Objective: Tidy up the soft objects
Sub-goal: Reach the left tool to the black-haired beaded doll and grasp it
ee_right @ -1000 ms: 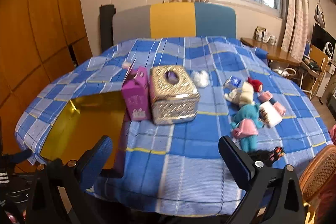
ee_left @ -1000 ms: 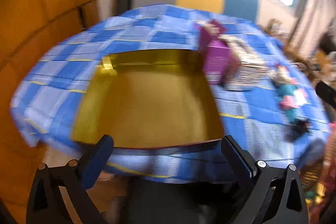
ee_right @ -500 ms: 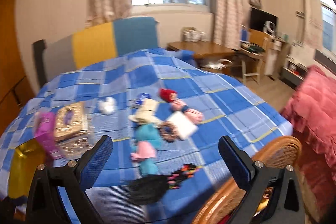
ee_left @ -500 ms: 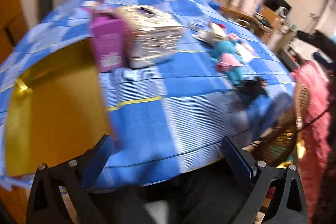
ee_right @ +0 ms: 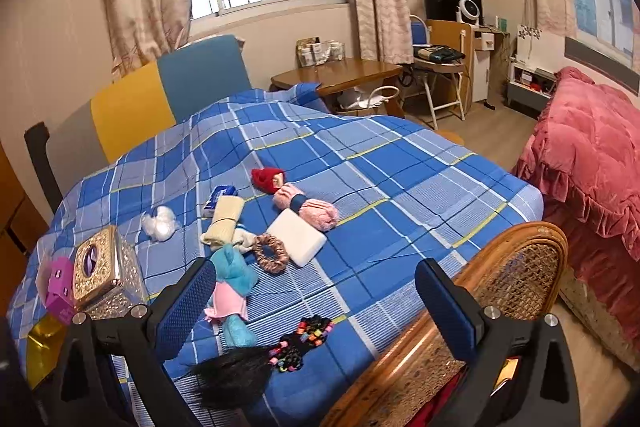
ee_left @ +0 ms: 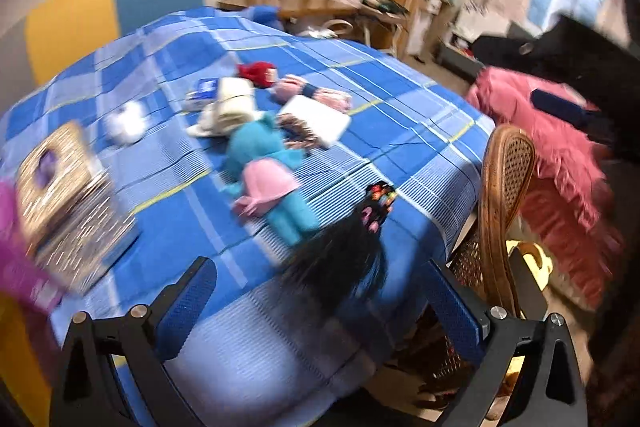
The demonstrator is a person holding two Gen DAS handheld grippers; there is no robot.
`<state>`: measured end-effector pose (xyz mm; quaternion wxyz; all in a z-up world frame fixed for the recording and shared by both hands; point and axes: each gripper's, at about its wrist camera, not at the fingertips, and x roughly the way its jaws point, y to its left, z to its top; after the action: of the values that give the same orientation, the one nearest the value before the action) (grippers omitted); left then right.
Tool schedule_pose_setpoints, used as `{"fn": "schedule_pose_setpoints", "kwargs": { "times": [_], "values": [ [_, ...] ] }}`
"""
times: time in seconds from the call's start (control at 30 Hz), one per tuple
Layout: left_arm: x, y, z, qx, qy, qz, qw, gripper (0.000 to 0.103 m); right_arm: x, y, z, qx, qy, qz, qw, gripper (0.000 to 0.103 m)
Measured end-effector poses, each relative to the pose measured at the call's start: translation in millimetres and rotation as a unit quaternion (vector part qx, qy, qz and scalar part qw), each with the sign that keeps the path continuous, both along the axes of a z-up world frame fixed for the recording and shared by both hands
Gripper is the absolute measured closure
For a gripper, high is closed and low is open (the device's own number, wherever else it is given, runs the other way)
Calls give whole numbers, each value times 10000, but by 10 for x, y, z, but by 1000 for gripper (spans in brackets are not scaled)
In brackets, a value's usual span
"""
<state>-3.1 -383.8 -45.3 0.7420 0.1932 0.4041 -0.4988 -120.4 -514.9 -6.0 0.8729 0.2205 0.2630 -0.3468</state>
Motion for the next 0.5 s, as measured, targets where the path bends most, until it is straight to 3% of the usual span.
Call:
{"fn": "schedule_pose_setpoints", "kwargs": {
  "times": [0.1,0.17,0.37,0.5],
  "values": [
    [60,-366,-162,166,163,-261,9994,0,-85,-83,-8,116,-100,-55,9999,1],
    [73,-575,-271,324,34,-342,9989,2,-128,-143,-21,177,-129,-93,9997,1],
    [-35,-990,-573,655,-117,-741,9950,23,-229,-324,-66,311,-173,-215,9991,1],
    [-60,-1170,-795,899,-135,-852,9922,29,-266,-451,-119,435,-184,-332,9983,1]
  ]
}}
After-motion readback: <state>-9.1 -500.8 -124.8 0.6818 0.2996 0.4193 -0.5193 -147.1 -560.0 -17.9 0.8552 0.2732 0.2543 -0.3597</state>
